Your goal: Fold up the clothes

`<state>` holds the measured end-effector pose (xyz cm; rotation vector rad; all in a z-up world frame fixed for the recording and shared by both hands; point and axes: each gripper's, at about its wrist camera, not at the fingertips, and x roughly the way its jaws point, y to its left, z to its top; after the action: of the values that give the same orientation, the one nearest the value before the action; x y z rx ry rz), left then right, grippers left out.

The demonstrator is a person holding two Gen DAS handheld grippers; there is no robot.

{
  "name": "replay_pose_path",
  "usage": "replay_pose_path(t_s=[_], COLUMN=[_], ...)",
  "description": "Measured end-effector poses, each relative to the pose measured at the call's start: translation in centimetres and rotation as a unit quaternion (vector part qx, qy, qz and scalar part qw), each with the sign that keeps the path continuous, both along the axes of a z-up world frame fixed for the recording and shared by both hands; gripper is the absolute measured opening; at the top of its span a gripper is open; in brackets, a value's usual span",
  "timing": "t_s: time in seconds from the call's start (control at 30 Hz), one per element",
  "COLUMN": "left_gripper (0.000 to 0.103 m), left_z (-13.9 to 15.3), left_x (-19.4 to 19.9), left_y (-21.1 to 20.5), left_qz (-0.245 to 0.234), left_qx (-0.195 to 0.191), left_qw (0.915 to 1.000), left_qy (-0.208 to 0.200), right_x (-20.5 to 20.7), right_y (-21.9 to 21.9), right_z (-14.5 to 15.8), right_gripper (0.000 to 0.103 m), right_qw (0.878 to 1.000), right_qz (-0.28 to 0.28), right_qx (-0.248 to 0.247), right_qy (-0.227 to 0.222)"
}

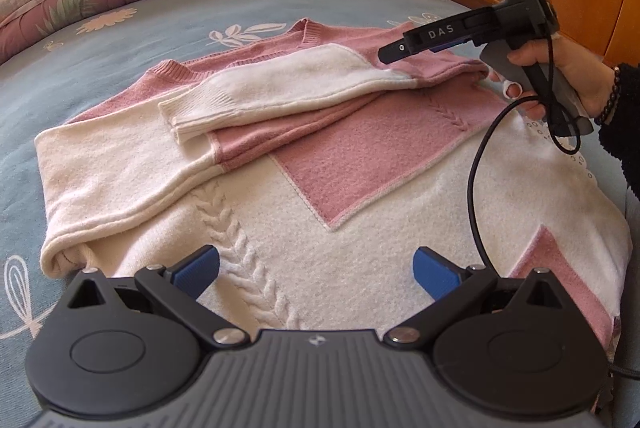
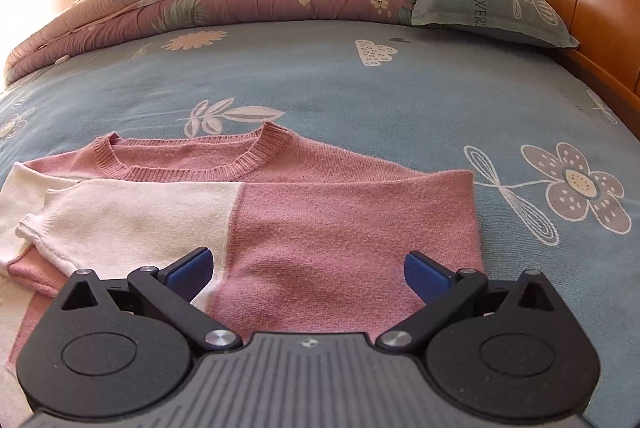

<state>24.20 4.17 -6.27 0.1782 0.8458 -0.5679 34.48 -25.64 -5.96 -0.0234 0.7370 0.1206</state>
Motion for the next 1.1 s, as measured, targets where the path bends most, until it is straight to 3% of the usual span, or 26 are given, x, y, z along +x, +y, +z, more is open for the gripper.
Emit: replay_pose_path(t_s=[0.1,0.2,0.3,0.43,0.53,0.7,0.9,1.1], left_gripper=[0.102,0.102,0.102,0.102,0.102,0.102,0.102,0.102], left_z=[0.0,-0.2,-0.1,-0.2,-0.3,-0.3,-0.5,-0.2], left_x=[0.1,0.3,0.3,0.5,0.5,0.6,0.8,0.6], left_y=[0.1,0.1,0.2,0.2,0.3,0.4,0.4,0.6], left_qz=[0.005,0.008,0.009,0.01,0.014,0.017,0.017,0.022], left_qx=[0.0,0.002,-0.002,-0.003,-0.003,-0.004,-0.003,-0.006], left_qw=[1.0,1.0,0.9999,0.9999,0.9999,0.9998,0.9998,0.9997], left_qy=[0.002,0.005,0.006,0.008,0.009,0.01,0.01,0.008], right_x=[-0.2,0.3,0.4,1.8,3.1,4.3,8.2,5.1], right_y=[1.2,0.4,-0.9,-3.5,-6.0,-8.9,-8.9,-7.3], right_z=[-1.1,-1.1,0.6,0.8,-0.3,1.3,-1.1,1.4], right_gripper=[0.103,0.103,0.103,0.103,0.103,0.103,0.103,0.103], right_qw=[0.999,0.999,1.0,0.998,0.991,0.979,0.983,0.989], right_qz=[0.027,0.019,0.0,-0.043,-0.064,-0.09,-0.081,-0.047], right_qx=[-0.039,-0.01,0.008,0.036,0.101,0.184,0.157,0.136], right_qy=[0.025,0.04,0.011,0.017,0.052,0.01,0.047,0.036])
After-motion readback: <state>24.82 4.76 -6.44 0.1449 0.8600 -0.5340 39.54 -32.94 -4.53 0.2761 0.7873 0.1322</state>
